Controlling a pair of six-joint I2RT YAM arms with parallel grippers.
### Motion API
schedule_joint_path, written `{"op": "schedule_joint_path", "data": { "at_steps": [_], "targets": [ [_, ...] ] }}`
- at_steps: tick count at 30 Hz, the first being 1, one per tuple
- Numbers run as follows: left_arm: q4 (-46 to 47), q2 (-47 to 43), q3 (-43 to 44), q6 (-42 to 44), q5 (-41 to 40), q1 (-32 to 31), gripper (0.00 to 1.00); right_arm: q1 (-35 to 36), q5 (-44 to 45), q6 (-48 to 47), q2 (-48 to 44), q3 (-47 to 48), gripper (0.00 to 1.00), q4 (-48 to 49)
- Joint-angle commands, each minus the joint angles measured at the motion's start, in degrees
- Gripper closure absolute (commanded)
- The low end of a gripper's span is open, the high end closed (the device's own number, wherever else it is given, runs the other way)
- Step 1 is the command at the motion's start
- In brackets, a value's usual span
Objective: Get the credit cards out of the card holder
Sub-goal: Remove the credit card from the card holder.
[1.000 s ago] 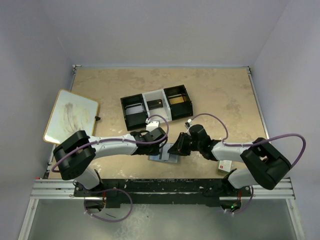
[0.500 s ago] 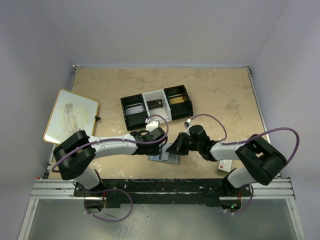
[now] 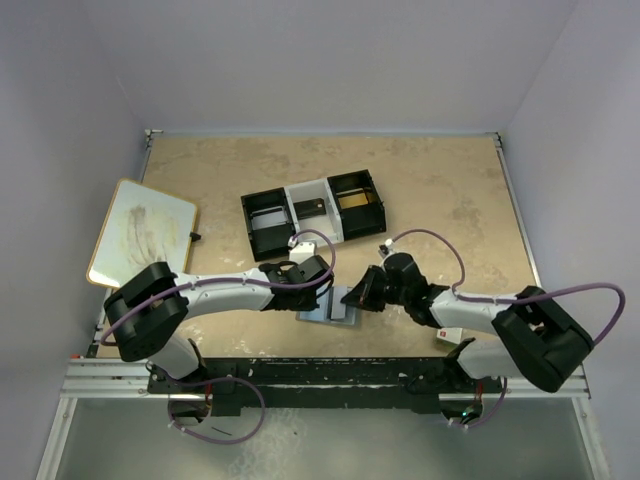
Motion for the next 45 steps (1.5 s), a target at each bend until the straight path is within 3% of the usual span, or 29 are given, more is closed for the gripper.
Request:
{"op": "schedule_joint_path", "data": {
  "at_steps": [1, 7, 15, 23, 34, 37, 45],
  "targets": [
    [-2.05, -1.88, 1.99, -0.02, -0.6, -0.11, 0.86, -0.29, -2.04, -0.77, 3.45, -0.36, 0.96, 3.46],
    [-1.17, -7.88, 5.97, 1.61, 0.34, -0.38, 0.66, -0.32, -4.52, -0.61, 6.71, -0.17, 0.96, 8.2],
    [2.65, -2.83, 6.64, 3.24, 5.15, -0.39, 0.65, -0.31, -7.05, -3.45, 13.04, 3.14, 0.97, 10.24],
    [-5.18, 2.95, 9.54, 1.84, 0.89, -1.7, 0.81, -0.33, -7.42, -2.0, 12.06, 2.11, 0.96, 9.03],
    [-4.04, 5.03, 9.24, 2.78, 1.32, -1.86, 1.0, -0.31, -7.23, -0.15, 11.4, 0.93, 0.93, 11.33],
    [-3.67, 5.45, 8.6, 2.83, 1.28, -1.84, 1.0, -0.31, -6.81, 3.41, 8.76, -2.7, 0.87, 16.94],
    [-1.55, 4.98, 4.64, 1.42, 2.03, -1.81, 1.0, -0.31, -8.88, 1.53, 10.21, -1.85, 0.79, 18.3]
  ]
}}
